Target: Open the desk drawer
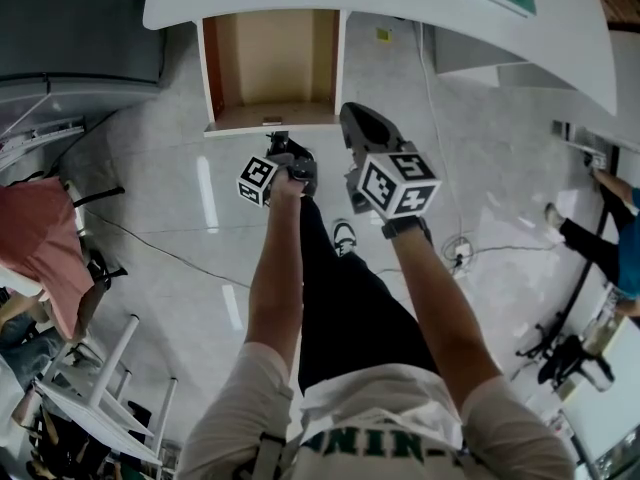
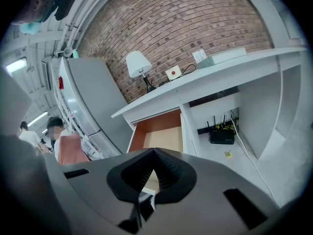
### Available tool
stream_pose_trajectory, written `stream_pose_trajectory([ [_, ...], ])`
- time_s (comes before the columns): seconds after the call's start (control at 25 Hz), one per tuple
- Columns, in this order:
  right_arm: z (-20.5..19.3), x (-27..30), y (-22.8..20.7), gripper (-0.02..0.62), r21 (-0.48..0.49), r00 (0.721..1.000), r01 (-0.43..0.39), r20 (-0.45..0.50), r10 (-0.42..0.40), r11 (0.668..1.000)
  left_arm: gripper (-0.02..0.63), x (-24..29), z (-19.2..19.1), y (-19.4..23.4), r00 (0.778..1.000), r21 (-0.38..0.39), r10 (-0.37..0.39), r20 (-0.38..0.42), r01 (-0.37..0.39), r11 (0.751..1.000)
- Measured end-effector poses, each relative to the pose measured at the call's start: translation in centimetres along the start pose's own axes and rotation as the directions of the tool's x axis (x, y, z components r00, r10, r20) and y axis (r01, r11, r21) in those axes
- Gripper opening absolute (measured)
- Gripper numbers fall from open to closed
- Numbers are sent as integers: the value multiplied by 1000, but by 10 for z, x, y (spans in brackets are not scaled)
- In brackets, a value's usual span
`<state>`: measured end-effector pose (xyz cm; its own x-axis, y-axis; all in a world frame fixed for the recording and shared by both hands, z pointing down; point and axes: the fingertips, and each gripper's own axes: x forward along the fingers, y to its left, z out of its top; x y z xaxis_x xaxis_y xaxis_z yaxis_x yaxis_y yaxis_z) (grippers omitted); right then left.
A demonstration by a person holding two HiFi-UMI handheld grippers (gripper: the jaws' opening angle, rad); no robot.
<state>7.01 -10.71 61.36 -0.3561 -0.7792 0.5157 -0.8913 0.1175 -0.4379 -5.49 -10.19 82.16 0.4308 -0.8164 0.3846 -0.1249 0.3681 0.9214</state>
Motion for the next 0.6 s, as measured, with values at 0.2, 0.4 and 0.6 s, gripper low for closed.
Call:
stream_pose_trajectory([
  [0.2,-13,-4,-3,-6,3,1000,0,-10,0,1000,18,1,0,0,999,11,-38,1,38,999],
  [0.4,-25,-8,-6,-6,0,1000,9,-30,-9,1000,18,3,-1,-3,998,26,-53,-23,53,998],
  [0.6,-27,-9,-2,-6,-3,999,12,-43,-12,1000,32,-6,-14,7,997,47,-3,-83,7,999],
])
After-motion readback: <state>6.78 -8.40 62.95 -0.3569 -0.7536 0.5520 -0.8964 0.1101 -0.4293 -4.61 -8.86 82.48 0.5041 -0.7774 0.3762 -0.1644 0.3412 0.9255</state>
